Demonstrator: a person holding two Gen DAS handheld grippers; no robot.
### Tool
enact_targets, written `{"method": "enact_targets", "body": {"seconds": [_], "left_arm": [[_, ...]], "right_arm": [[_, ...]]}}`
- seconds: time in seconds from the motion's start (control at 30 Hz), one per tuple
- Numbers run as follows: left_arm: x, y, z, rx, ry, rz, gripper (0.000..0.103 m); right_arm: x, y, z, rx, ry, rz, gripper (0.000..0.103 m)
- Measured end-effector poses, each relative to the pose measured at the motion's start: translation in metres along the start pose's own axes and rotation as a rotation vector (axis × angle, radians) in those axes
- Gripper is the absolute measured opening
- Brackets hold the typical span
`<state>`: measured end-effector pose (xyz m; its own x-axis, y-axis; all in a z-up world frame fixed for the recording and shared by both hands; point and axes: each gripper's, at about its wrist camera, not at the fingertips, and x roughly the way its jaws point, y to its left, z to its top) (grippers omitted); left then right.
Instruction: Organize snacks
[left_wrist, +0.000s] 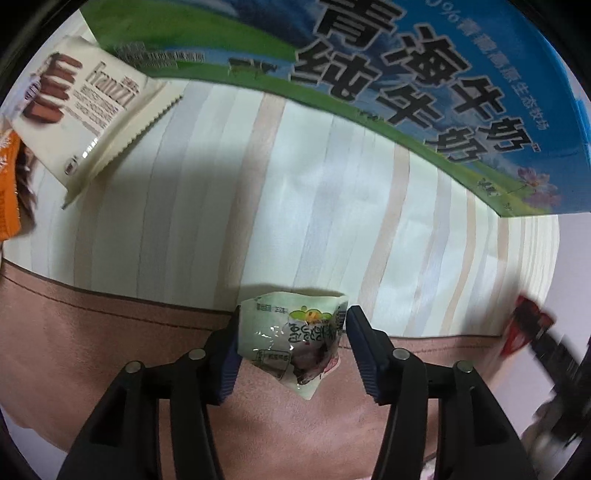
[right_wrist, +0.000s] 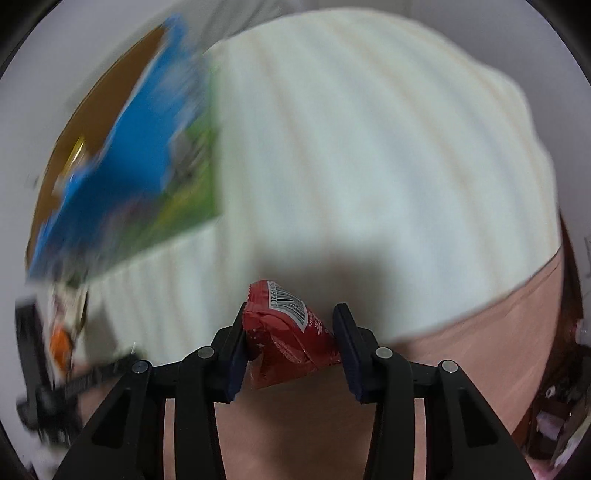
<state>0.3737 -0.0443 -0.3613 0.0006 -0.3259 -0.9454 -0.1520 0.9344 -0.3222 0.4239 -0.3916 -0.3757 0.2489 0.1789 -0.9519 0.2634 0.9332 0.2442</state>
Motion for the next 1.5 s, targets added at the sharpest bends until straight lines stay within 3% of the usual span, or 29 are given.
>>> {"method": "enact_targets", "body": {"seconds": [0.07,0.33,0.53,0.6,0.97,1.3,1.5], "left_arm": [[0.003,0.002,0.000,0.004,0.038,-0.012,0.064],[0.017,0.003,-0.015,0.060,0.065,0.011,0.073],[0.027,-0.013,-0.027,0.119,0.034,0.085,0.072],[0.028,-0.016,-0.034,0.119,0.010,0.106,0.063],[0.009,-0.018,-0.053,0.124,-0.029,0.110,0.061],[-0.011,-0.022,-0.072,0.129,-0.029,0.097,0.061],[-0.040,-0.031,-0.080,0.160,-0.061,0.082,0.061]], "right_arm": [[0.004,0.011,-0.015,-0.023,0.028,0.017,0.046],[0.025,0.025,-0.056,-0.071,0.073,-0.005,0.046],[0.029,0.027,-0.062,-0.076,0.078,-0.023,0.047],[0.036,0.036,-0.066,-0.079,0.080,-0.032,0.047],[0.050,0.060,-0.081,-0.128,0.053,-0.084,0.045],[0.034,0.055,-0.096,-0.089,0.055,-0.018,0.042],[0.023,0.071,-0.099,-0.091,0.048,0.045,0.042]]}}
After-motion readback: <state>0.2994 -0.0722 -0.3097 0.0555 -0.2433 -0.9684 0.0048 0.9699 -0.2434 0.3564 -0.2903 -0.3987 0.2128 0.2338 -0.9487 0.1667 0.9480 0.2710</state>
